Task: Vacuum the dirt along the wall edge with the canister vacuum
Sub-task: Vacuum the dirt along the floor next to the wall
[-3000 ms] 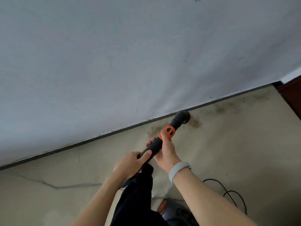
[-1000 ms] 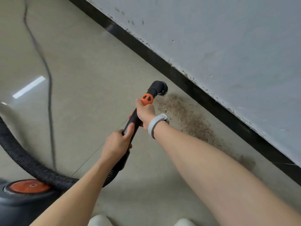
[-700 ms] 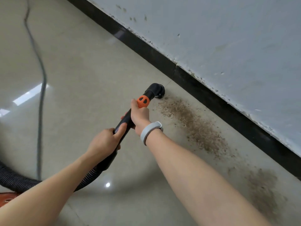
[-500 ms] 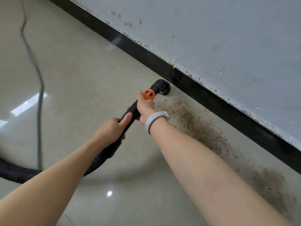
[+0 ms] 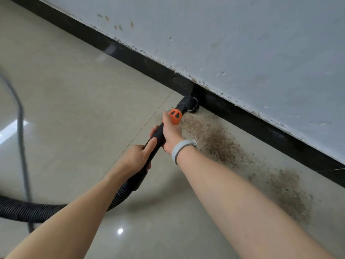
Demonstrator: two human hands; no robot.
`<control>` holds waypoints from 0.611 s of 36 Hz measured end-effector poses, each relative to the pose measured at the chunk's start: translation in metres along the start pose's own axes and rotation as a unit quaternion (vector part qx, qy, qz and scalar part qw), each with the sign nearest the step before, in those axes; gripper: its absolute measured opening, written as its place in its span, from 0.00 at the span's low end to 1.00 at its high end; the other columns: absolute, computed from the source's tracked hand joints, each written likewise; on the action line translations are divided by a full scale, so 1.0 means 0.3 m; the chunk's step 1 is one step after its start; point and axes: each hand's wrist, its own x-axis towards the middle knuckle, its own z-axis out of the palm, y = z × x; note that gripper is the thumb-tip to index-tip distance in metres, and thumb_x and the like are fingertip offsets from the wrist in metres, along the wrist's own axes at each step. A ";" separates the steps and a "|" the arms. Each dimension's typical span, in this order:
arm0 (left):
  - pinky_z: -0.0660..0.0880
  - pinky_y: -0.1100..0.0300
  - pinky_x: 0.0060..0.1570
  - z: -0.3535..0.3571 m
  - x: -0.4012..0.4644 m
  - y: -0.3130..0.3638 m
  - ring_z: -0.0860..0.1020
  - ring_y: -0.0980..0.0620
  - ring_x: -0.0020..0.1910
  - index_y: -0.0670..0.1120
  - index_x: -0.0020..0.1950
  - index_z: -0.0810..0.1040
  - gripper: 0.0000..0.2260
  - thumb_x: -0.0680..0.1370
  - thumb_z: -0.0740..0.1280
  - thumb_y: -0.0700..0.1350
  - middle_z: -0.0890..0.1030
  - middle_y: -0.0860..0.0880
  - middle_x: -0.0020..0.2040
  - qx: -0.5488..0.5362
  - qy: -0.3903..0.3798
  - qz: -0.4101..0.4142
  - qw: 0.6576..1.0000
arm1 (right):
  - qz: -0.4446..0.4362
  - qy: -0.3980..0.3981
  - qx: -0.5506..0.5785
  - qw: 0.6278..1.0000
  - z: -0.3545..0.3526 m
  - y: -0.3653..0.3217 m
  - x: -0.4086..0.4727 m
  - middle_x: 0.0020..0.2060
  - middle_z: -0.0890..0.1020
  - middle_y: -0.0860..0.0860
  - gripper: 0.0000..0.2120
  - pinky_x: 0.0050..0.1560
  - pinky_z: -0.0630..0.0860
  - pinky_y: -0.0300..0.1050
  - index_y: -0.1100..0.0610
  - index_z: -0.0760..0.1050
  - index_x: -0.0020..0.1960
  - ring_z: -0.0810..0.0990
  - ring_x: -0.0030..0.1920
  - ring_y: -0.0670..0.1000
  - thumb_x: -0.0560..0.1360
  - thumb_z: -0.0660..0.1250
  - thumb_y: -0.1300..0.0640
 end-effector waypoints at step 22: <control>0.75 0.61 0.38 0.187 -0.061 0.070 0.79 0.53 0.26 0.46 0.26 0.76 0.33 0.80 0.51 0.65 0.81 0.46 0.26 0.068 -0.066 0.055 0.994 | 0.015 0.055 0.046 0.997 -0.262 0.018 -0.098 0.30 0.75 0.54 0.16 0.37 0.78 0.50 0.58 0.68 0.54 0.76 0.27 0.54 0.78 0.66 0.46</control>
